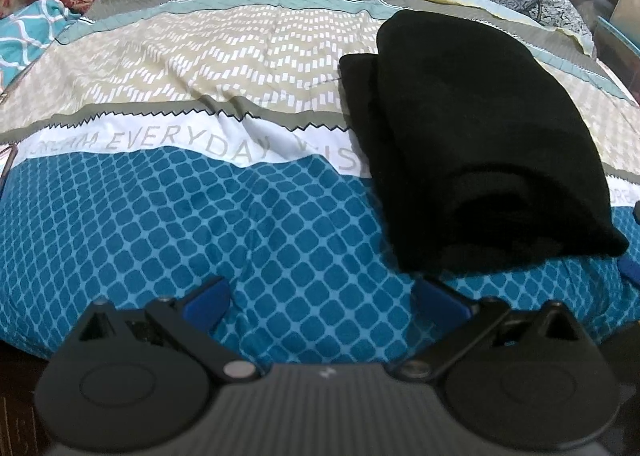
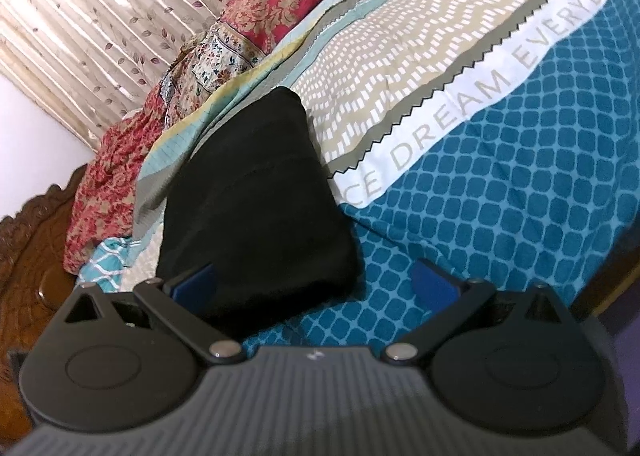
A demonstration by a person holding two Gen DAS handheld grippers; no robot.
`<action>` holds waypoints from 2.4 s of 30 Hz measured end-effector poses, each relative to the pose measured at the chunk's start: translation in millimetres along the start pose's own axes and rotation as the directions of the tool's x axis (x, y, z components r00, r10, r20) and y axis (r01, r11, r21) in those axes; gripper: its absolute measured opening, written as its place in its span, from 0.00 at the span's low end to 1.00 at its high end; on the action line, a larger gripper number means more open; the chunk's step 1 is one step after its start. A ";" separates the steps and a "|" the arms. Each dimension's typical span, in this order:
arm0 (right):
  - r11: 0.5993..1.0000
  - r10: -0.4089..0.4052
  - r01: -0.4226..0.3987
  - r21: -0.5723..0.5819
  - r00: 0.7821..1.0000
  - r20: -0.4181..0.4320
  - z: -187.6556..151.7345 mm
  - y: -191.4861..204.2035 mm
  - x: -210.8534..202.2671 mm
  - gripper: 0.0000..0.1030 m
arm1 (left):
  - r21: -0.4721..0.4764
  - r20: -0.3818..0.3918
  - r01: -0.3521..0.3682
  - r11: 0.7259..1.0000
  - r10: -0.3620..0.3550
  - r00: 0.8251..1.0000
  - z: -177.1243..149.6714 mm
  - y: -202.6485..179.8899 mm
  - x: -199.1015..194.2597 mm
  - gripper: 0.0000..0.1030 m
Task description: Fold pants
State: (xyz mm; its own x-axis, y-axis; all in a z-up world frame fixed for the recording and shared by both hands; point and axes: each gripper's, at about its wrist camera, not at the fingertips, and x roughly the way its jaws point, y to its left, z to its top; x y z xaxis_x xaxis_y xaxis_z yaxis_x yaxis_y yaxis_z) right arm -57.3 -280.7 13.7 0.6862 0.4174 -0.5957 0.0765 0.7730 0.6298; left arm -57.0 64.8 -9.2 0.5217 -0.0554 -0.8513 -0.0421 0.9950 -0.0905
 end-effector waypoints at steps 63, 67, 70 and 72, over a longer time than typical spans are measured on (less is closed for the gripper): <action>0.951 -0.014 0.043 -0.307 0.995 0.099 21.3 38.0 -14.6 1.00 | 0.104 0.146 0.056 0.993 -0.071 0.987 32.7 4.4 -47.6 1.00; 0.939 -0.003 0.028 -0.343 0.997 0.074 42.5 36.9 0.5 1.00 | 0.046 0.053 0.249 0.967 -0.251 0.967 62.3 4.7 -25.2 1.00; 0.938 0.027 -0.021 -0.345 1.000 0.013 52.3 32.6 14.9 0.97 | -0.003 0.009 0.303 0.953 -0.303 0.953 77.1 0.4 -0.4 1.00; 0.936 0.043 -0.052 -0.348 0.999 -0.032 56.2 31.7 24.7 0.96 | -0.043 -0.015 0.347 0.937 -0.348 0.937 86.3 -0.2 18.2 1.00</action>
State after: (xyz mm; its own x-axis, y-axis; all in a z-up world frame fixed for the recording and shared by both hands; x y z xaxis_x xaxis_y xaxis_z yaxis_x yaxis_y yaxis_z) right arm 2.8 -272.8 46.9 0.6654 0.4656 -0.5834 -0.2157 0.8682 0.4469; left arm 26.1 70.7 20.0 0.4909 -0.3991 -0.7744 0.1053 0.9096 -0.4020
